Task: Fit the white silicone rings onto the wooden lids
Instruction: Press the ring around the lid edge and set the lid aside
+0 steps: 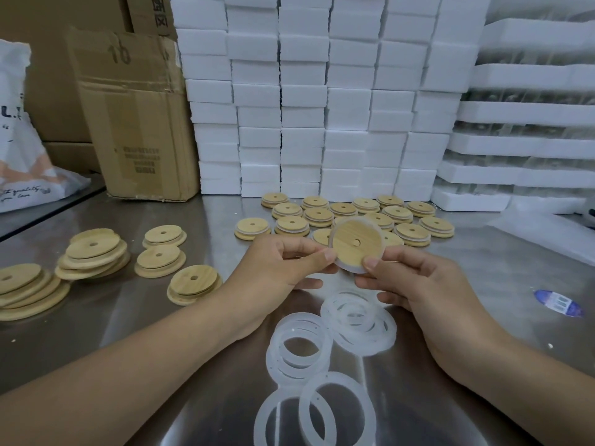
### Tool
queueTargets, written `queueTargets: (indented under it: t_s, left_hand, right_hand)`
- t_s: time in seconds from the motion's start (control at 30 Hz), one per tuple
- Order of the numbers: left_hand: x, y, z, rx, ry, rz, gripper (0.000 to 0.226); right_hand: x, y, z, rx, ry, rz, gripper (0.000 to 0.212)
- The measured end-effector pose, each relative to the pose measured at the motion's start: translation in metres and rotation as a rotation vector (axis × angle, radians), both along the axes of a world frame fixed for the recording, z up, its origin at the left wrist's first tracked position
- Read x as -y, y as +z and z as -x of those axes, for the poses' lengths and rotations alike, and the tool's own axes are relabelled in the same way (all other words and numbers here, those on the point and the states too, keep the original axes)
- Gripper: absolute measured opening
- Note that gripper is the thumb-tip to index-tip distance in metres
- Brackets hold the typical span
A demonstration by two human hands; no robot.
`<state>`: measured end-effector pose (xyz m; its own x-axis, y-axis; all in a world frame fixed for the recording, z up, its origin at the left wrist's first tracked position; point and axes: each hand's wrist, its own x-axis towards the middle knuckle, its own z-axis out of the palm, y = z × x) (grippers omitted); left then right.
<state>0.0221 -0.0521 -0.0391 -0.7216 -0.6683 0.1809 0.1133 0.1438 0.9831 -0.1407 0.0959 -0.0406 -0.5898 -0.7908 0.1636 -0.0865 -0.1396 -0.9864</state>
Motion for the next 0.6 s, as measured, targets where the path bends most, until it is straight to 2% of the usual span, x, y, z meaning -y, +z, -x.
queueTargets:
  t_s: [0.27, 0.6]
  left_hand:
    - [-0.0016, 0.0035, 0.0014, 0.081, -0.016, 0.014, 0.018]
    - [-0.0036, 0.0077, 0.0033, 0.121, -0.047, 0.039, 0.006]
  right_hand:
    - [0.0007, -0.0005, -0.0011, 0.006, 0.028, 0.000, 0.025]
    - [-0.0010, 0.0038, -0.0035, 0.097, 0.033, 0.021, 0.017]
